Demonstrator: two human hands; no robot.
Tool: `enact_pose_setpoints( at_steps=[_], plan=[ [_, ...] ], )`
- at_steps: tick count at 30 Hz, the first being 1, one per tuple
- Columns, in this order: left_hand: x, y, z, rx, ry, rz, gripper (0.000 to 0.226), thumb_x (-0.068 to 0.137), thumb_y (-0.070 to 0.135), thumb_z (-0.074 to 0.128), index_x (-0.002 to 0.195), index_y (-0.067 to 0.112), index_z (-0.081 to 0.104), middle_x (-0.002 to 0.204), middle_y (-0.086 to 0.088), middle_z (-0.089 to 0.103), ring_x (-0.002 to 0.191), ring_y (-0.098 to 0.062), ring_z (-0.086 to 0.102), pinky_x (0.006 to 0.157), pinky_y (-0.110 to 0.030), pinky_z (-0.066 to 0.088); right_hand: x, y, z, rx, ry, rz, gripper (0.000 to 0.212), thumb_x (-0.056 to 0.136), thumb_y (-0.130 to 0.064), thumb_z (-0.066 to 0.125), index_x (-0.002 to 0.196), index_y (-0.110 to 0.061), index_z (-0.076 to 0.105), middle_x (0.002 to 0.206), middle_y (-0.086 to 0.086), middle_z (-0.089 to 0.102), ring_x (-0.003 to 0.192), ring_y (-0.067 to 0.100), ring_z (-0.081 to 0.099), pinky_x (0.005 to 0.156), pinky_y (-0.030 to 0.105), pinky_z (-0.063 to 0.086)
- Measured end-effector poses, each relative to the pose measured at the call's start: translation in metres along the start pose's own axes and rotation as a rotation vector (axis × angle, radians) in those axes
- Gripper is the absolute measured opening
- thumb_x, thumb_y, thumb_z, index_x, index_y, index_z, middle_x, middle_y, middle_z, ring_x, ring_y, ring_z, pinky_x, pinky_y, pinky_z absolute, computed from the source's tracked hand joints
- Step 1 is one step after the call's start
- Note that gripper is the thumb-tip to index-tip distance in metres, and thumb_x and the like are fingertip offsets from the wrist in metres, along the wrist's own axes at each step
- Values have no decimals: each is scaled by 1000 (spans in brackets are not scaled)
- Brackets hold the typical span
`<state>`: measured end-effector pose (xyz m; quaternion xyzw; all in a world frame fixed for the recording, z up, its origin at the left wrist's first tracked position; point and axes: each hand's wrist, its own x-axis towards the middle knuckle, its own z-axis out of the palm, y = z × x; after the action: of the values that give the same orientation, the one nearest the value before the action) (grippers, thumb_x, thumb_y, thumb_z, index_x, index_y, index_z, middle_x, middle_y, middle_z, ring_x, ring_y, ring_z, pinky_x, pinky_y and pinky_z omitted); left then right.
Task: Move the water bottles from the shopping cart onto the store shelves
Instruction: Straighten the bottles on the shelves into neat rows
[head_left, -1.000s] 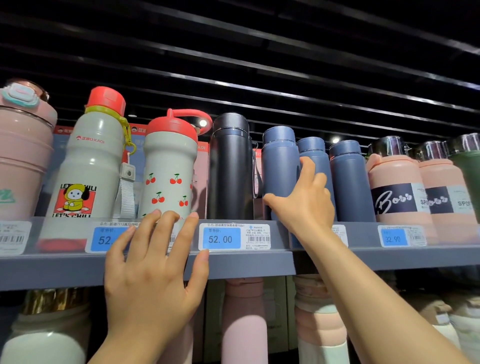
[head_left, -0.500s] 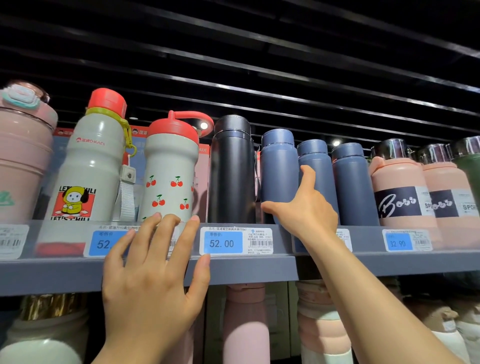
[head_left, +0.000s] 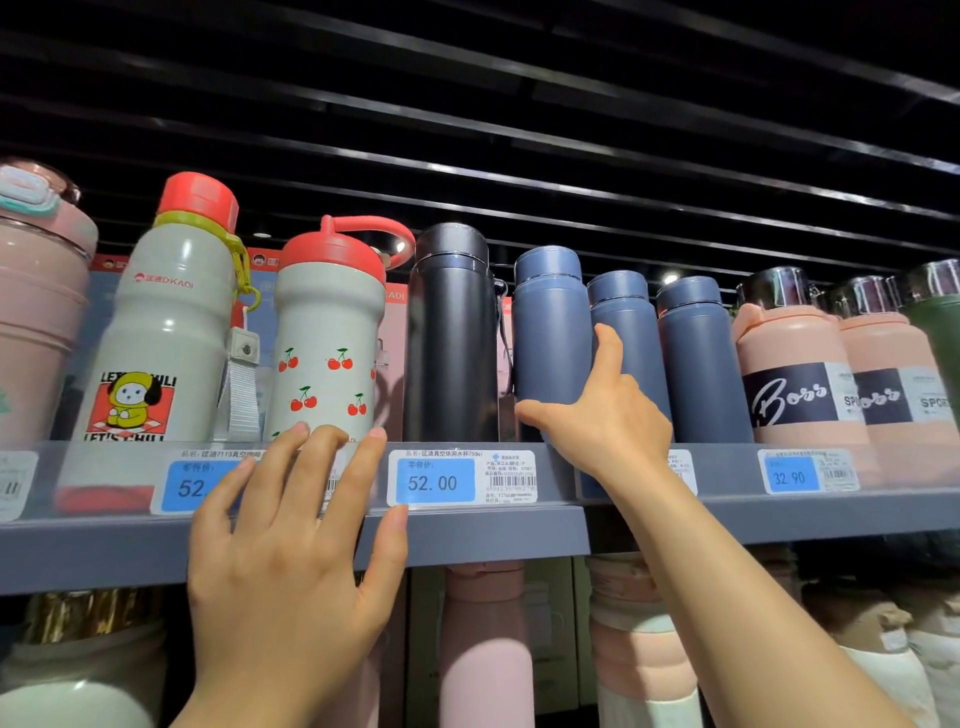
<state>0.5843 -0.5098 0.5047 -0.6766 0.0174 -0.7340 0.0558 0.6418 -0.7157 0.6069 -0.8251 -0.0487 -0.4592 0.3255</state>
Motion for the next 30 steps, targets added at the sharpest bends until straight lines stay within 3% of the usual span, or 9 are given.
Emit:
enact_pose_setpoints(
  at_steps=[2,5,7,10,12,16,19,25,30],
  plan=[
    [0,0,0,2,1,0,51,91,40,39,126,12,64,120,-13,63,119,-35,54,95,-51,35,-1,-1,1,-20,13,16,109,69,-68,67,148,-31,1,129,12,49,114,33,53,86,40,43],
    [0,-1,-1,1,1,-1,51,92,40,39,126,12,64,120,-13,64,118,-36,56,94,-51,36,-4,0,3,-55,48,-3,107,73,-75,58,149,-31,-1,132,13,47,119,33,50,91,42,41],
    [0,0,-2,-2,-4,-1,51,92,40,39,126,11,65,120,-13,64,119,-36,56,94,-51,36,-4,2,4,-74,65,-38,99,79,-70,53,150,-31,-3,127,11,52,113,33,54,89,41,42],
    [0,0,-2,-9,-18,0,51,91,40,39,125,11,65,120,-12,63,119,-36,56,94,-52,37,-5,3,3,-48,54,-80,91,83,-54,53,150,-30,-3,105,5,62,88,28,54,76,36,42],
    [0,0,-2,-9,-26,-2,52,91,40,39,126,11,64,121,-12,63,119,-37,56,94,-52,37,-7,4,2,-17,61,-84,94,81,-54,58,149,-29,-1,105,3,62,86,26,53,74,35,42],
    [0,0,-2,-9,-24,-4,52,91,40,39,126,11,64,119,-13,63,118,-36,55,93,-52,37,-8,2,3,-4,78,-21,111,69,-73,64,150,-27,4,133,11,49,119,31,51,96,43,39],
    [0,-1,-2,-10,-29,-6,52,91,40,39,126,10,64,120,-13,63,119,-36,54,93,-53,37,-10,-1,3,-22,97,-22,109,70,-78,58,151,-27,5,137,12,45,124,32,47,100,44,35],
    [-1,-1,-1,-10,-32,-14,53,90,41,39,126,10,64,120,-14,63,119,-36,53,93,-53,36,-12,2,5,-34,116,-91,90,81,-55,54,149,-28,2,112,4,64,105,31,59,91,41,41],
    [-1,-1,-2,-16,-47,-19,53,90,40,39,127,11,64,122,-14,63,120,-37,54,94,-53,37,-11,2,4,-28,90,-83,85,84,-53,55,149,-26,7,114,4,63,107,31,58,90,42,42]
  ],
)
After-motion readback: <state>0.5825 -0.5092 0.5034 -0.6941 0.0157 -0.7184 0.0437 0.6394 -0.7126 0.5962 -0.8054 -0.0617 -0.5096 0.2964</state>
